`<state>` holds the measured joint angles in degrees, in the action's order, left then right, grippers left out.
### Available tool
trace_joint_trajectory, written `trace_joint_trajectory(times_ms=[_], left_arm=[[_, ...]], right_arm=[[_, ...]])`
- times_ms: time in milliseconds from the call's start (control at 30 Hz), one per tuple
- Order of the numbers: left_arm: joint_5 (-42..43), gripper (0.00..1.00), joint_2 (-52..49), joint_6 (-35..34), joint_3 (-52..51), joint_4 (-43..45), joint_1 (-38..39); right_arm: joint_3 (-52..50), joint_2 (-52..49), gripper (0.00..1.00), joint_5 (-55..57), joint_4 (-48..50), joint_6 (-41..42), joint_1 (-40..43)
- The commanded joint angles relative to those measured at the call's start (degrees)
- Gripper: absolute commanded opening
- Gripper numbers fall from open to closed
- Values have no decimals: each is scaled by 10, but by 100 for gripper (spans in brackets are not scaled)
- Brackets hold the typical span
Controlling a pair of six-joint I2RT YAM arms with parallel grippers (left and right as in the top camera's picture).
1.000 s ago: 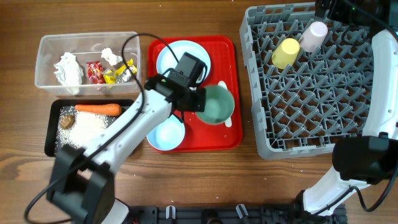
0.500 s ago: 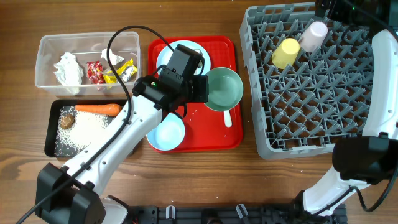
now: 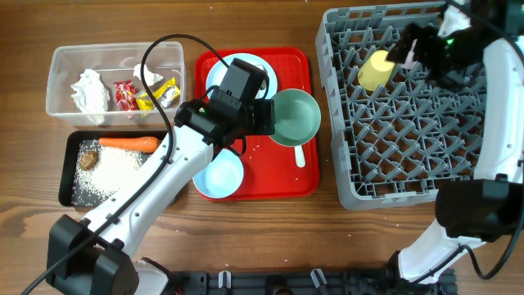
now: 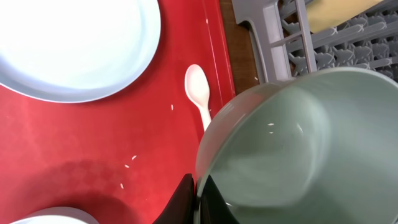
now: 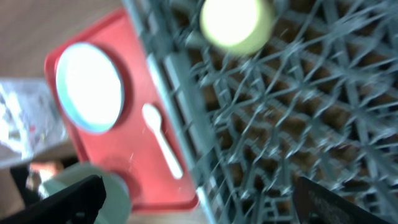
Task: Sort waste into correct bins and load items into the dishwasher rack
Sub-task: 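Reach the right gripper toward the green bowl held by the left, then grasp the green bowl with the right gripper and release the left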
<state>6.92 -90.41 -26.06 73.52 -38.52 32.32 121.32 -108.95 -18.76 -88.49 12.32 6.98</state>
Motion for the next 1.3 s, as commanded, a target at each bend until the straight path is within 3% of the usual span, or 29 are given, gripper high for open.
trace_joint_trajectory(times_ms=[0, 333, 867, 1133, 1267], left_arm=[[5, 4, 5, -6, 7, 2, 0], [-6, 4, 5, -5, 7, 0, 0], [-5, 4, 5, -5, 7, -6, -6], [60, 4, 5, -5, 8, -29, -55], [75, 4, 5, -5, 8, -28, -62]], right_arm=[[1, -8, 98, -27, -14, -39, -68], [1, -8, 76, 35, -12, -33, -221], [-3, -13, 68, 158, -27, 46, -319], [-116, -13, 67, 136, 38, 42, -319], [-156, -13, 62, 106, 74, 27, -319]])
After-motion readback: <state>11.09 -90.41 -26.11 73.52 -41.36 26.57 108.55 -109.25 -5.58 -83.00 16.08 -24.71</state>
